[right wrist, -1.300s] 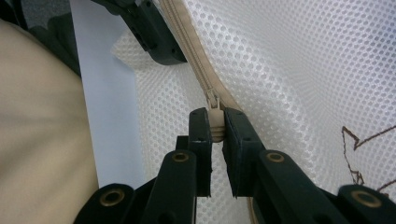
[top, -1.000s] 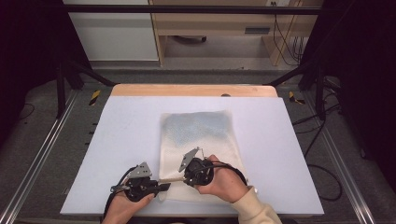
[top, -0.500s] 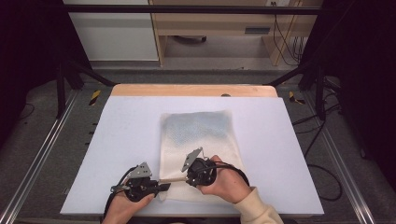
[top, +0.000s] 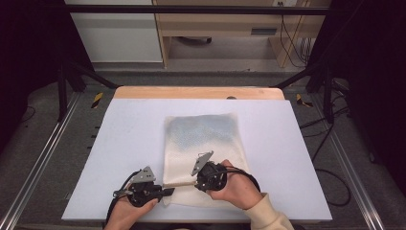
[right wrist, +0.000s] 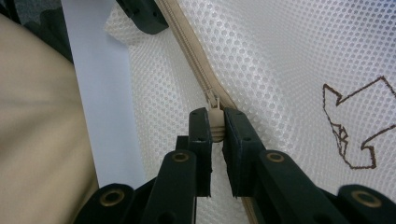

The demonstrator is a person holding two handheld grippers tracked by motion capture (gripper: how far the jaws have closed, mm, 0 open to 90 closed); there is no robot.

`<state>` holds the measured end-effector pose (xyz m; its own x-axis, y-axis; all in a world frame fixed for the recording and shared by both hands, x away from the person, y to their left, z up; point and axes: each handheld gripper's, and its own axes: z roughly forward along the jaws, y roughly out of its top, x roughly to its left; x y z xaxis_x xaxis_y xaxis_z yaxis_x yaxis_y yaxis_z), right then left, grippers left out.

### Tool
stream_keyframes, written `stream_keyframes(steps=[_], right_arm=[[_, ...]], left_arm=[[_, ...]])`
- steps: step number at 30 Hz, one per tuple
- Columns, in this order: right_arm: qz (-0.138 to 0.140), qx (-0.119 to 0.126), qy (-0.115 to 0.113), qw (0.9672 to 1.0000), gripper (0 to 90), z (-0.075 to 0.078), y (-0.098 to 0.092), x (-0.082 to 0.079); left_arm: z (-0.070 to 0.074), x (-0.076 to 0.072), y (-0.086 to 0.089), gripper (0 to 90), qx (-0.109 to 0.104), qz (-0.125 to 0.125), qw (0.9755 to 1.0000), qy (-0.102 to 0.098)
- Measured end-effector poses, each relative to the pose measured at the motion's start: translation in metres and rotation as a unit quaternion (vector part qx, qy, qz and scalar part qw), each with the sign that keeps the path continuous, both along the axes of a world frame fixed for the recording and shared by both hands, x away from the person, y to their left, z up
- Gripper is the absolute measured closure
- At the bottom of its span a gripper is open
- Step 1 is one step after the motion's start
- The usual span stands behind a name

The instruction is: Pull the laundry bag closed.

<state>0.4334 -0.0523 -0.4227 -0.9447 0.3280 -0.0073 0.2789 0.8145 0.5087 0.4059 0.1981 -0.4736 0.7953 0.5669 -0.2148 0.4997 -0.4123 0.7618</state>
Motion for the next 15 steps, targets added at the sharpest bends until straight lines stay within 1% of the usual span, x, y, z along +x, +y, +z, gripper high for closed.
stream_keyframes(steps=[3,4,8,15], right_arm=[[-0.002,-0.001,0.001,1.0000,82.2,-0.0002,-0.0025,-0.0001],[-0.003,0.003,0.000,1.0000,82.2,-0.0008,-0.0029,-0.0001],[-0.003,0.000,0.001,1.0000,82.2,-0.0006,-0.0053,-0.0004],[-0.008,0.000,-0.001,1.0000,82.2,-0.0009,-0.0079,-0.0014]], left_arm=[[0.0000,-0.0001,-0.0001,82.0,0.000,0.000,1.0000,0.000],[-0.0001,-0.0001,-0.0001,82.0,0.000,0.000,1.0000,-0.001],[0.0001,-0.0003,-0.0003,82.0,0.001,0.000,1.0000,0.000],[0.0011,-0.0011,-0.0009,82.0,0.005,-0.001,1.0000,-0.005]])
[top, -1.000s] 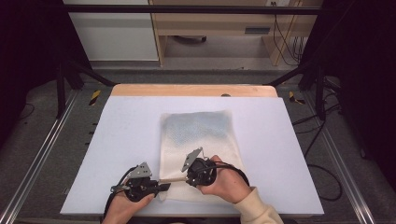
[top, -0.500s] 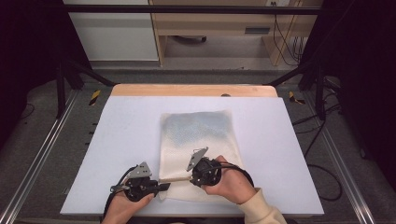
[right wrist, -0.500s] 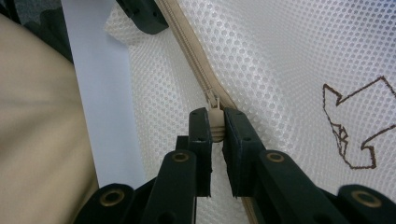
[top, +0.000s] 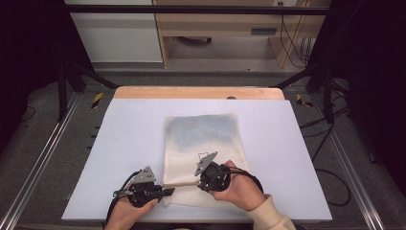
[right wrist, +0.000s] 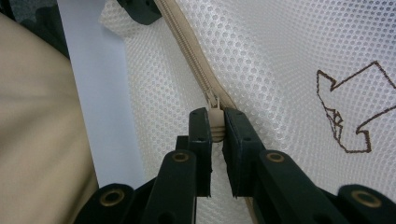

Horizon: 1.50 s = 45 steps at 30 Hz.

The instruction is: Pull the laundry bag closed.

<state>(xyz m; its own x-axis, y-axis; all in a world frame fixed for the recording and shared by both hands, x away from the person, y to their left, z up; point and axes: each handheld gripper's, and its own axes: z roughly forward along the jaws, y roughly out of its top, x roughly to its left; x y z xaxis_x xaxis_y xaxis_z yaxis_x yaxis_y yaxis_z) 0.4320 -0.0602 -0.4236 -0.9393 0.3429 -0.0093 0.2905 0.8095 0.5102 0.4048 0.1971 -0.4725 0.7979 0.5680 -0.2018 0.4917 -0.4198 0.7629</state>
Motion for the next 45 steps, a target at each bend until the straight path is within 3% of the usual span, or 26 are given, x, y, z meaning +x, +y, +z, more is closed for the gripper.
stream_keyframes(steps=[45], right_arm=[[-0.011,0.003,0.005,0.9999,82.2,-0.002,-0.010,0.000]], left_arm=[[0.002,0.000,0.001,82.0,0.000,-0.001,1.0000,-0.006]])
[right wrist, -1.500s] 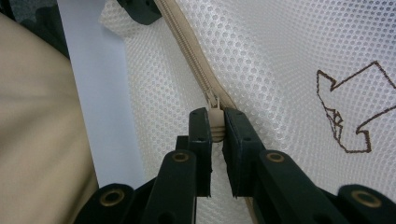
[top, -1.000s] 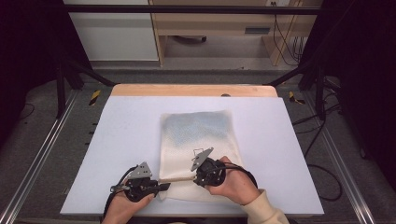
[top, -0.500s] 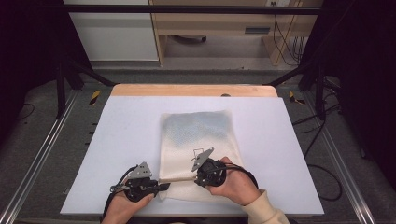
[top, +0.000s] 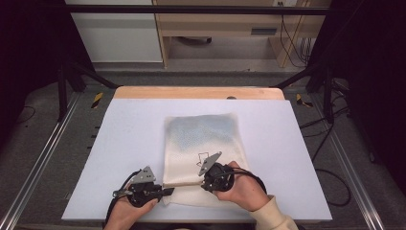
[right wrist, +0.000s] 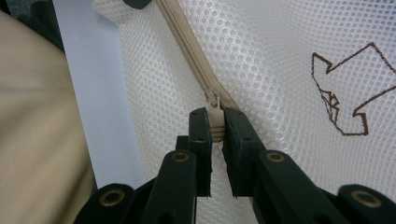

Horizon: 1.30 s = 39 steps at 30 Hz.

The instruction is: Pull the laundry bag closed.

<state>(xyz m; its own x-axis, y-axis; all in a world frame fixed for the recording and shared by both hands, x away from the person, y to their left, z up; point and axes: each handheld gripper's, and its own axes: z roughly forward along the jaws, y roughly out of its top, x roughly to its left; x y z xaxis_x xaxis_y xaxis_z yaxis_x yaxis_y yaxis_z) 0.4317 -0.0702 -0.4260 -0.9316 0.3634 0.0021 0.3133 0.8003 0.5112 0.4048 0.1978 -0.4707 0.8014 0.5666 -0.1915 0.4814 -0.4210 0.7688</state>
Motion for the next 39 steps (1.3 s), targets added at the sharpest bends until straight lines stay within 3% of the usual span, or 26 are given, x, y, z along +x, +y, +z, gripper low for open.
stream_keyframes(steps=[39], right_arm=[[-0.012,0.004,0.000,0.9999,82.2,0.001,-0.013,-0.002]], left_arm=[[0.001,-0.001,0.000,82.0,0.002,-0.001,1.0000,-0.004]])
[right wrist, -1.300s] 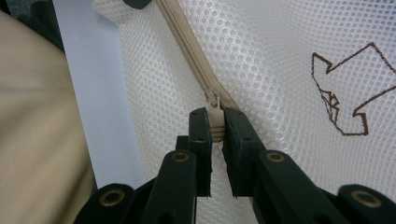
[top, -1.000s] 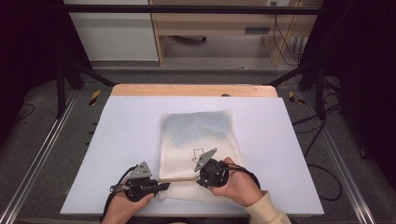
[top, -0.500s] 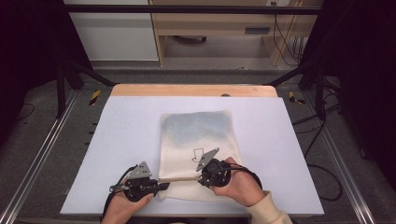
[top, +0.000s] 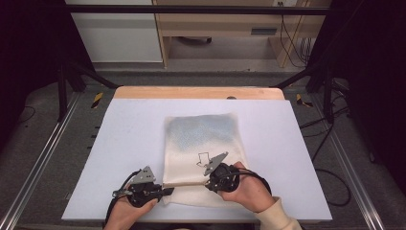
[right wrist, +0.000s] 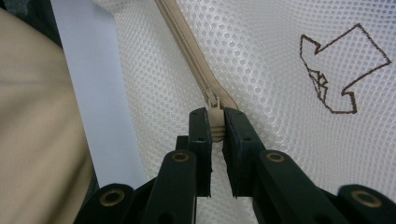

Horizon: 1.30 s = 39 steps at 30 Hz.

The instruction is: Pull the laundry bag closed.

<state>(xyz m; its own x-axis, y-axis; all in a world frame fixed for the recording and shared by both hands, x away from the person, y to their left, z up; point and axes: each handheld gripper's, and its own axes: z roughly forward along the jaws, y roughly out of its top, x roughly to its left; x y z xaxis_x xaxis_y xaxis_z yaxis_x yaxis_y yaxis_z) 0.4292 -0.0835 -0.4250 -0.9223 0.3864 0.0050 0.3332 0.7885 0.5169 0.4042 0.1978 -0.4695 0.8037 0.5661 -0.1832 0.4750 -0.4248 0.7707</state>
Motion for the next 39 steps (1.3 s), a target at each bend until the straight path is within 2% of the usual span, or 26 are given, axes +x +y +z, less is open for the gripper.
stream_keyframes(steps=[18,39], right_arm=[[-0.012,0.000,0.003,0.9999,82.2,-0.002,-0.011,-0.002],[-0.042,0.008,0.003,0.9991,82.2,-0.003,-0.039,-0.006]], left_arm=[[0.000,0.000,0.000,82.0,0.001,-0.001,1.0000,-0.001],[0.000,0.001,0.001,82.0,0.000,0.002,1.0000,-0.002]])
